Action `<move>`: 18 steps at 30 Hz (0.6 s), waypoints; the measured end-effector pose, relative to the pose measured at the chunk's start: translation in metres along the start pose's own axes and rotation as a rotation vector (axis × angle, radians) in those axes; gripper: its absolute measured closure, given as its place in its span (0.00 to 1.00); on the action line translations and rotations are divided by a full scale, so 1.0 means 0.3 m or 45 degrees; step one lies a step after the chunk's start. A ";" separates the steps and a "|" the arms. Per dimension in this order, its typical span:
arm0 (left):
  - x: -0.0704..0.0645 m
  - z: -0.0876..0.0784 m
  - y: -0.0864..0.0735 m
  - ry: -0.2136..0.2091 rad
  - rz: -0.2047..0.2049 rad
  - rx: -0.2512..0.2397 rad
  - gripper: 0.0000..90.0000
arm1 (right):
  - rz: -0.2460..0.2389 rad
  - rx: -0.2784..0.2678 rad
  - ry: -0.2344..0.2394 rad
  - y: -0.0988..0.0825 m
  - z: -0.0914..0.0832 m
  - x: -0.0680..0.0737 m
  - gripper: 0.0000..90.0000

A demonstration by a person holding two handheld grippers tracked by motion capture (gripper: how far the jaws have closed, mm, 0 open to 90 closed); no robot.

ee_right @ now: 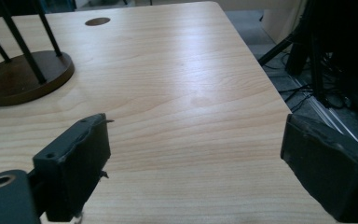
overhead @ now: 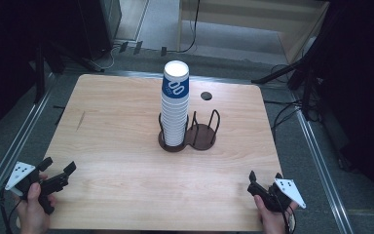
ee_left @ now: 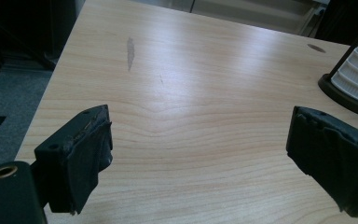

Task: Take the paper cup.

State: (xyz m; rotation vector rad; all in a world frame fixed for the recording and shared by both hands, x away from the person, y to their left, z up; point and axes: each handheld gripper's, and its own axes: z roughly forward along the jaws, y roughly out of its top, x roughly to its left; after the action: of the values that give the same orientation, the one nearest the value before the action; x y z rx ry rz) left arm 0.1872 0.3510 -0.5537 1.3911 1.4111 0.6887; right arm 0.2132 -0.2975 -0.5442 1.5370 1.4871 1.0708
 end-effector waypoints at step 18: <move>-0.016 0.007 0.001 0.018 0.055 0.025 0.09 | -0.026 -0.064 0.139 0.143 -0.004 0.157 0.12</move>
State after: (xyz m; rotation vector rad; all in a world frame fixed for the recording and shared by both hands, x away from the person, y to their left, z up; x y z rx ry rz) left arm 0.1883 0.3459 -0.5528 1.4379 1.4058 0.7159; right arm 0.2278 -0.2532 -0.5007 1.4454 1.5341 1.1878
